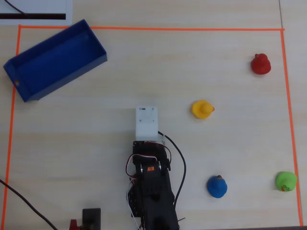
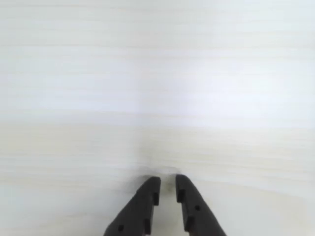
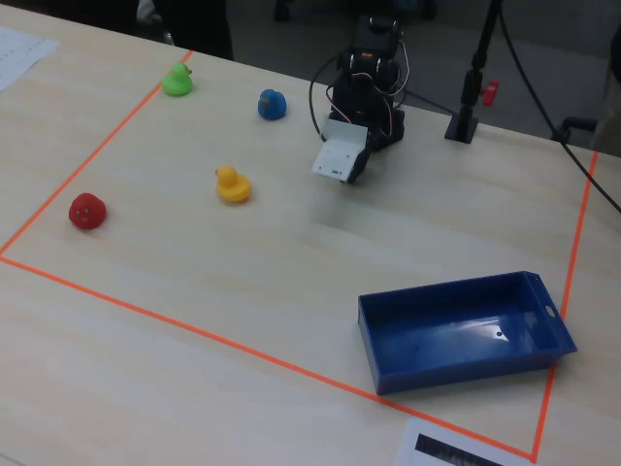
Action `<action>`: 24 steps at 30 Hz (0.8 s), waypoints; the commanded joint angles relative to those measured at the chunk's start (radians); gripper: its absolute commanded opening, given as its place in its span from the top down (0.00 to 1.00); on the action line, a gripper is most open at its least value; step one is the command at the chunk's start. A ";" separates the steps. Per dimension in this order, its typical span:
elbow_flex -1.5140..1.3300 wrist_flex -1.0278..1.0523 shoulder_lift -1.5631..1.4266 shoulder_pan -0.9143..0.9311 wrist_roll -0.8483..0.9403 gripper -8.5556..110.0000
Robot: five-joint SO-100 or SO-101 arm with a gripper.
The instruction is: Grasp yellow duck and put it into box.
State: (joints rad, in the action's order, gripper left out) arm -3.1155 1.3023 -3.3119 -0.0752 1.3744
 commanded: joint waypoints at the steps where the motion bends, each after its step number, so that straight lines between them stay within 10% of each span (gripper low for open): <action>1: 0.005 0.018 0.002 0.005 -0.008 0.92; 24: 0.005 0.017 0.002 -0.012 -0.011 0.93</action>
State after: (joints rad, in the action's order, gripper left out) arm -3.1155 1.3023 -3.3119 -0.0752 1.3744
